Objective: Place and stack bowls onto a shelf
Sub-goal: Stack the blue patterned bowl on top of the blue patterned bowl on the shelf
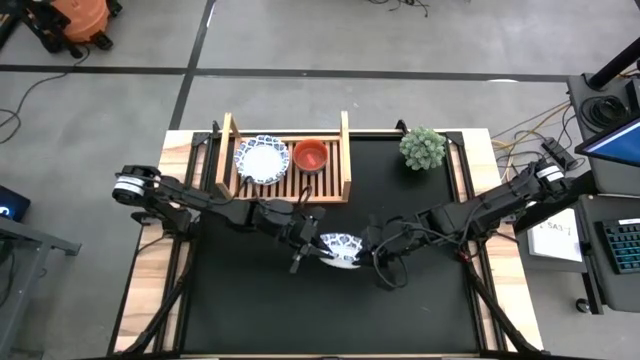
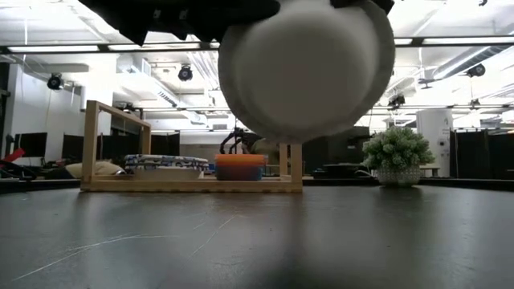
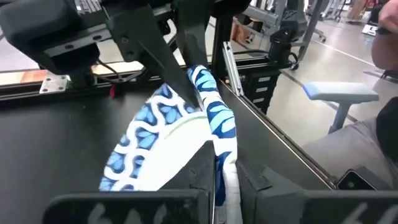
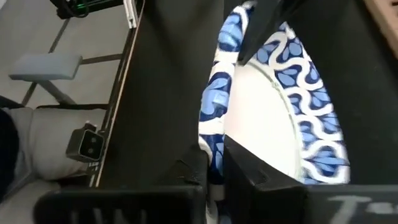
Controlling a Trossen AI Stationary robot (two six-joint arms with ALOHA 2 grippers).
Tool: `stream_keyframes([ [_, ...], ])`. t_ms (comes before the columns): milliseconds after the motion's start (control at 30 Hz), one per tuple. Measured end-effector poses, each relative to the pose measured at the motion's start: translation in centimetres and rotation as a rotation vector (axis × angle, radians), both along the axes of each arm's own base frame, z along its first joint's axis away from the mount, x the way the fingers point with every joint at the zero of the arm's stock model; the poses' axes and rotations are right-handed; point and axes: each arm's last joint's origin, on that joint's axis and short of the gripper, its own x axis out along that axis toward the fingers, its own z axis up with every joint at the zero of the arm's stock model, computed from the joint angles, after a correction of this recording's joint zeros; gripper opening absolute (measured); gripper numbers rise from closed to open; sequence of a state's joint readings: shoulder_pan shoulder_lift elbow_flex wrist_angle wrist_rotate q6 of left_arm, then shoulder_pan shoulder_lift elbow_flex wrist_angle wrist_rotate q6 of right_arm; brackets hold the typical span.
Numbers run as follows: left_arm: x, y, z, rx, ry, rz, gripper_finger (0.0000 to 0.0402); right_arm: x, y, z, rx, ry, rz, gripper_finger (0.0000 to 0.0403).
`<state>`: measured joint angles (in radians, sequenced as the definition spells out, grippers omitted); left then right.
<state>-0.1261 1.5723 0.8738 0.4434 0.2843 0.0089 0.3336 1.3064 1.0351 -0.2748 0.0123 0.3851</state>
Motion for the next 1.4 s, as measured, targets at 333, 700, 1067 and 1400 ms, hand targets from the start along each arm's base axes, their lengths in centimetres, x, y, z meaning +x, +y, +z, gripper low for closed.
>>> stream_keyframes([
  [333,-0.4,-0.1,0.1,-0.012,0.039,0.016,0.0002,-0.2,-0.4,0.8,-0.077,-0.069,-0.048,0.0174],
  [700,-4.1,0.6,5.7,0.123,0.292,0.101,0.0,-3.1,-1.4,4.8,-0.133,-0.241,0.01,0.0237],
  [1067,-8.4,5.6,6.2,0.616,0.578,0.783,0.0,-4.1,-1.7,5.2,-0.178,-0.308,0.038,0.0238],
  [1400,-8.5,12.0,1.4,0.575,0.645,1.009,0.0,-2.8,-1.2,3.8,-0.187,-0.266,0.044,0.0238],
])
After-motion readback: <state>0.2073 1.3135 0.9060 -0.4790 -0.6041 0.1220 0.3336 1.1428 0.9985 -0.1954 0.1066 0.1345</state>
